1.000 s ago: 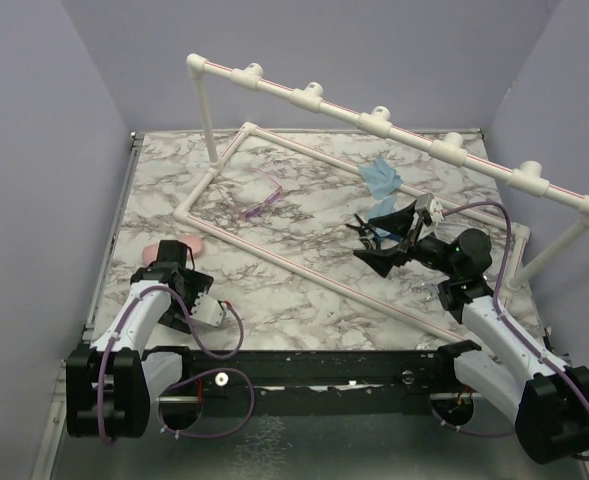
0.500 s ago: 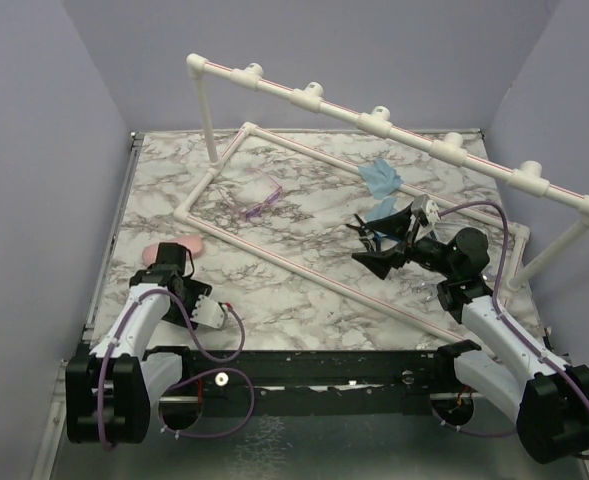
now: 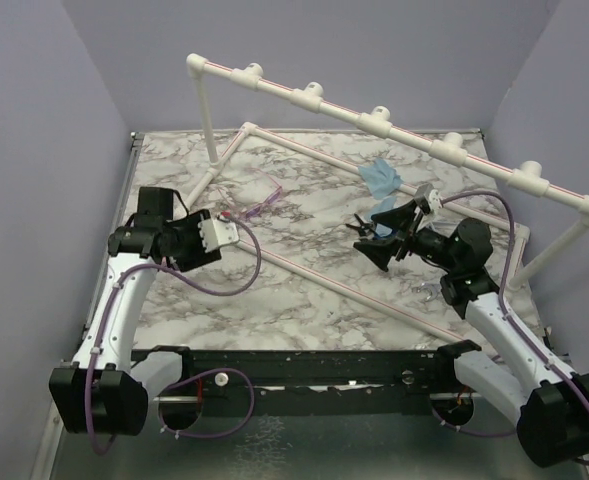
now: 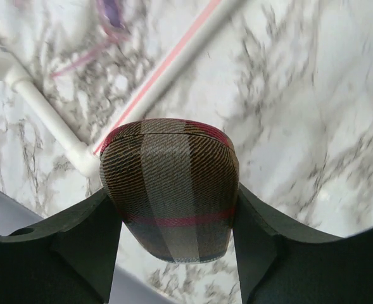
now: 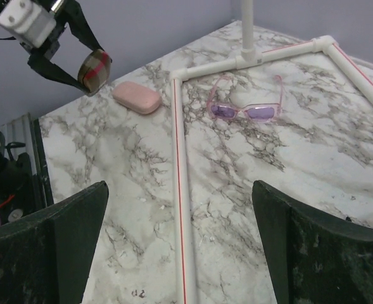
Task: Organize the sunglasses
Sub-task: Open the sunglasses case at the center of the board.
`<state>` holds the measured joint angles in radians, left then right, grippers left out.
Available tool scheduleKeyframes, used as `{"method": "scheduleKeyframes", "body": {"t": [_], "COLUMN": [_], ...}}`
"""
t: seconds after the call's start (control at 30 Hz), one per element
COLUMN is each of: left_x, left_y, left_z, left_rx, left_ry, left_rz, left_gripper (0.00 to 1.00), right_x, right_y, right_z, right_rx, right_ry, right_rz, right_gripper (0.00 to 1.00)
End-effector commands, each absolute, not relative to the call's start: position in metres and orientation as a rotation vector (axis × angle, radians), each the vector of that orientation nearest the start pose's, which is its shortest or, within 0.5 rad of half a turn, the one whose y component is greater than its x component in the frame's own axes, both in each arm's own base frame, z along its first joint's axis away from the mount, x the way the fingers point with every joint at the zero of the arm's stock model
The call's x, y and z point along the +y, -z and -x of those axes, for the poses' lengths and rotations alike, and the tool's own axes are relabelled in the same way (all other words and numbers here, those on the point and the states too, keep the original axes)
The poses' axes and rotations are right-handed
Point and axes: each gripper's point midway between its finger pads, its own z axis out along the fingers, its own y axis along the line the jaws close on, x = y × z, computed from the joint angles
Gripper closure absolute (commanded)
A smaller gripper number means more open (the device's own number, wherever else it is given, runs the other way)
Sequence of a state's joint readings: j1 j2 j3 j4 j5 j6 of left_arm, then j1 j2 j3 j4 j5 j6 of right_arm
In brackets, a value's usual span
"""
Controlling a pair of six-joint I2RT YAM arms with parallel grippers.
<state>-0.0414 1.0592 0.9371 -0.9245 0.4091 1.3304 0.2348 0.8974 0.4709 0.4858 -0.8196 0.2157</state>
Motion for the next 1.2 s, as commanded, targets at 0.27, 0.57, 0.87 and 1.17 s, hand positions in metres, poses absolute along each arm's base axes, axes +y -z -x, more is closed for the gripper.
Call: {"method": "scheduleKeyframes", "body": {"t": [0.27, 0.57, 0.87, 1.17], "left_x": [-0.111, -0.159, -0.188, -0.194], "left_y": [-0.305, -0.38, -0.394, -0.395], "left_z": [-0.305, -0.293, -0.223, -0.193], "left_rx": [2.069, 1.928, 1.675, 1.573], "left_ry": [0.538, 0.787, 0.84, 0.914], "left_rz": [-0.579, -0.593, -0.959, -1.066], "left_gripper": [1.0, 1.0, 1.0, 1.0], "right_x": [0.202, 0.27, 0.374, 0.406], "right_y": [-0.285, -0.339, -0.363, -0.368], "right_z": [-0.257, -0.239, -0.205, -0.179], "right_rx": [1.428, 1.238, 1.066, 0.907], "right_ry": [-0.987, -1.18, -1.403, -1.545], "right_rz": [0.671, 0.819, 1.063, 1.193], "right_gripper": [0.0, 0.0, 0.0, 0.0]}}
